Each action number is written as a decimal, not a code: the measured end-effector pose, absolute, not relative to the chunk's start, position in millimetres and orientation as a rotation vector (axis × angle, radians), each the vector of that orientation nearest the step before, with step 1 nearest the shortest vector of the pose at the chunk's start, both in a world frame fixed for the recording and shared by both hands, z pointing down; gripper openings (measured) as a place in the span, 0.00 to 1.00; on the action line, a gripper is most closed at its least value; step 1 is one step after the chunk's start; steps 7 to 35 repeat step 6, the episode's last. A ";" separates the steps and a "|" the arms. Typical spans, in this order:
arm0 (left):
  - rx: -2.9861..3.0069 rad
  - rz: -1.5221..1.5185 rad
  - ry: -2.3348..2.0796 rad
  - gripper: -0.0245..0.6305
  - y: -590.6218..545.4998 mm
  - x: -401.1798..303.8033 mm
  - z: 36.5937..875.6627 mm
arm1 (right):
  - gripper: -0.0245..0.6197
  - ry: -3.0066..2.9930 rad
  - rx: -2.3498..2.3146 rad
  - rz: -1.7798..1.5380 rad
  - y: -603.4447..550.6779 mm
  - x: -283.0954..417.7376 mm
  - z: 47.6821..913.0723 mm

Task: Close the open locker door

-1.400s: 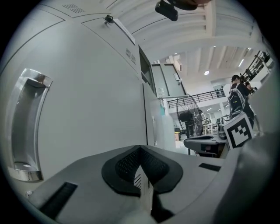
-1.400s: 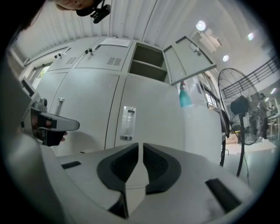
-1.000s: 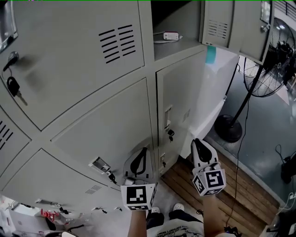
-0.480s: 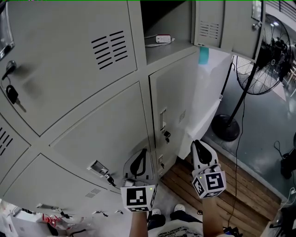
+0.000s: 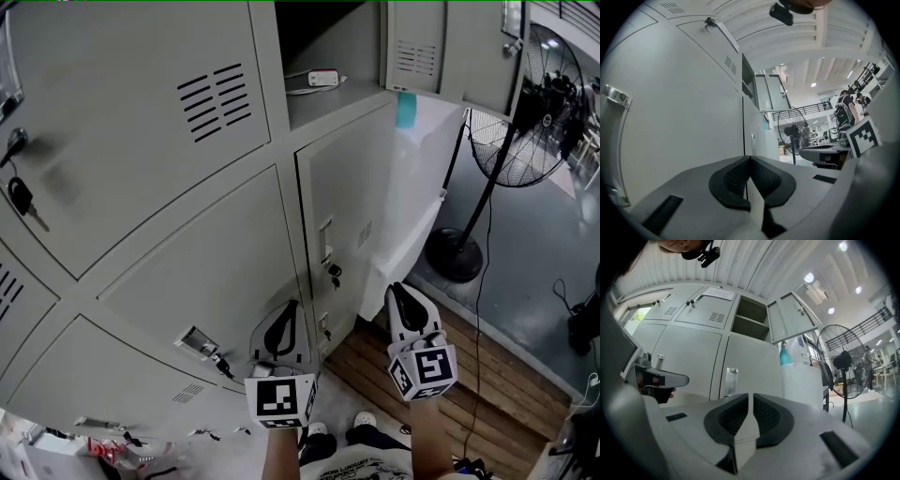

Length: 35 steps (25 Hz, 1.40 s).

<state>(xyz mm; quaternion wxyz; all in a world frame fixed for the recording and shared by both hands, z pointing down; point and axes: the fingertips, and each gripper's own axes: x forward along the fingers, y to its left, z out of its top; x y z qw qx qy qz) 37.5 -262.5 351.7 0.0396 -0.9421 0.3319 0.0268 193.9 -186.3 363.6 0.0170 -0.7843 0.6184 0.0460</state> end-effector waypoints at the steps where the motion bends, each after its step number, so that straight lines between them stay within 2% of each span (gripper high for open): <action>1: -2.888 0.082 1.015 0.04 -262.6 37.6 351.6 | 0.08 1.922 -2.440 0.144 -186.0 193.8 363.7; 35: -2.887 0.084 1.006 0.04 -264.0 38.1 350.4 | 0.08 1.918 -2.444 0.145 -186.0 194.1 363.5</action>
